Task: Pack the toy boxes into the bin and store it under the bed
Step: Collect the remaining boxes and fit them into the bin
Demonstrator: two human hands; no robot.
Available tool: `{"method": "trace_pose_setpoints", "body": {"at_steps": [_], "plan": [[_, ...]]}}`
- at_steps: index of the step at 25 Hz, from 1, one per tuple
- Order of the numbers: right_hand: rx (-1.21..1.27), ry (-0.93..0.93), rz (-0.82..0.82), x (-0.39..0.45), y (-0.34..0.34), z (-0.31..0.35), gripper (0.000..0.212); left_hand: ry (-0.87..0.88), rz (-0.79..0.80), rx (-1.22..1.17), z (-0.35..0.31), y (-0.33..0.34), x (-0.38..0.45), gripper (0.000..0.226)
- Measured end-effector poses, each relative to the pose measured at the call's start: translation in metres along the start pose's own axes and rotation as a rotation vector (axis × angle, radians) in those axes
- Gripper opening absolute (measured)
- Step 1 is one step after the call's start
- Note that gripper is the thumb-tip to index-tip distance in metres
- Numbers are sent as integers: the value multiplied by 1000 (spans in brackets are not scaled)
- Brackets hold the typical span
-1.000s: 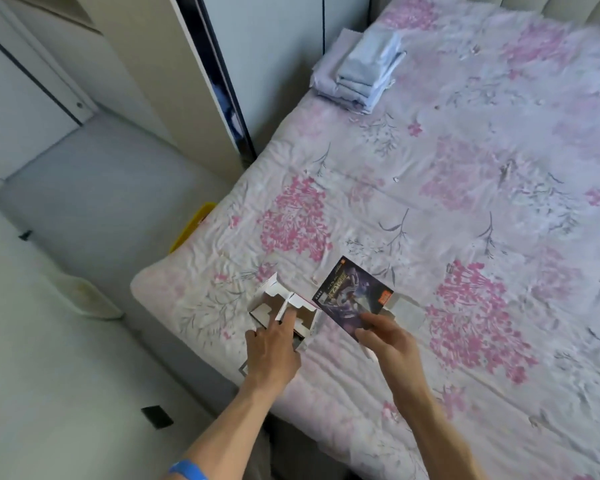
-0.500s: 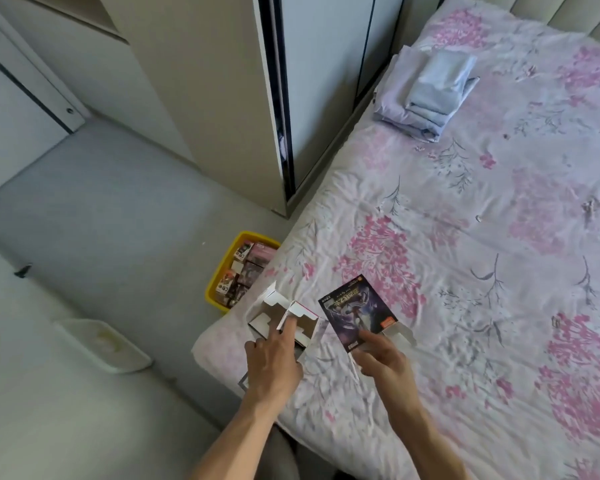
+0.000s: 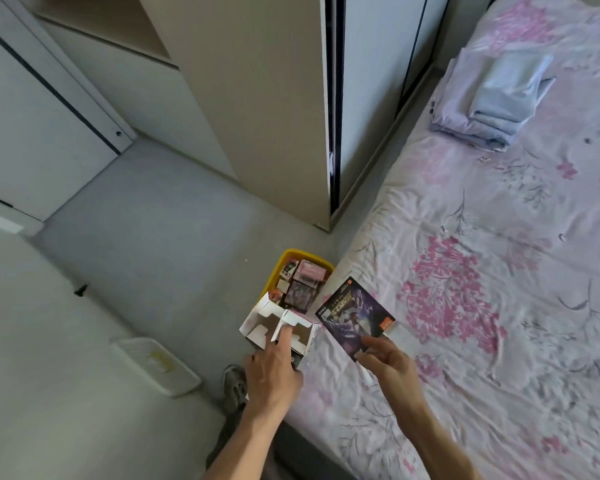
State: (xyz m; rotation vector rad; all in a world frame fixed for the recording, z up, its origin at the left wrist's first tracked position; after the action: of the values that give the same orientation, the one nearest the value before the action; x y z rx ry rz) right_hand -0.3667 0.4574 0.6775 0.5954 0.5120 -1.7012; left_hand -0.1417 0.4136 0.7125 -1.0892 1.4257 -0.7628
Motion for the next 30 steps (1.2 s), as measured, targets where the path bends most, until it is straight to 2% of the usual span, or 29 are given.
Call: {"method": "trace_pose_setpoints", "body": {"at_steps": [3, 7, 11, 14, 19, 23, 26, 30], "plan": [[4, 25, -64, 18, 60, -1, 24, 59, -1, -23, 52, -18, 52, 64], [99, 37, -215, 34, 138, 13, 21, 239, 42, 28, 110, -53, 119, 60], [215, 86, -364, 27, 192, 15, 21, 386, 105, 100, 135, -94, 171, 60], [285, 101, -414, 30, 206, 15, 22, 454, 123, 140, 126, -110, 205, 57], [253, 119, -434, 67, 208, 4, 19, 561, 163, 258, 104, -99, 259, 58], [281, 147, -610, 104, 208, 3, 19, 736, 226, 318, 73, -79, 314, 56], [257, 224, -759, 131, 229, 12, 17, 865, 382, 294, 55, -63, 371, 56], [377, 307, -978, 149, 275, 18, 19, 981, 603, 288, 44, -57, 435, 61]]}}
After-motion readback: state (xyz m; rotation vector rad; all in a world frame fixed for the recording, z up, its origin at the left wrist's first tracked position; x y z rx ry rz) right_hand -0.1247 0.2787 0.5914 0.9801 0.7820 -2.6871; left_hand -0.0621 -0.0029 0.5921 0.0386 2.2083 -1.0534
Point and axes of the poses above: each hand's wrist, its own x-axis towards the middle knuckle, its own y-axis out of the palm, z = x × y, the point moved 8 cm from there along x, towards the middle knuckle, and after that the axes turned 2 degrees about x, right-handed, at the moved point
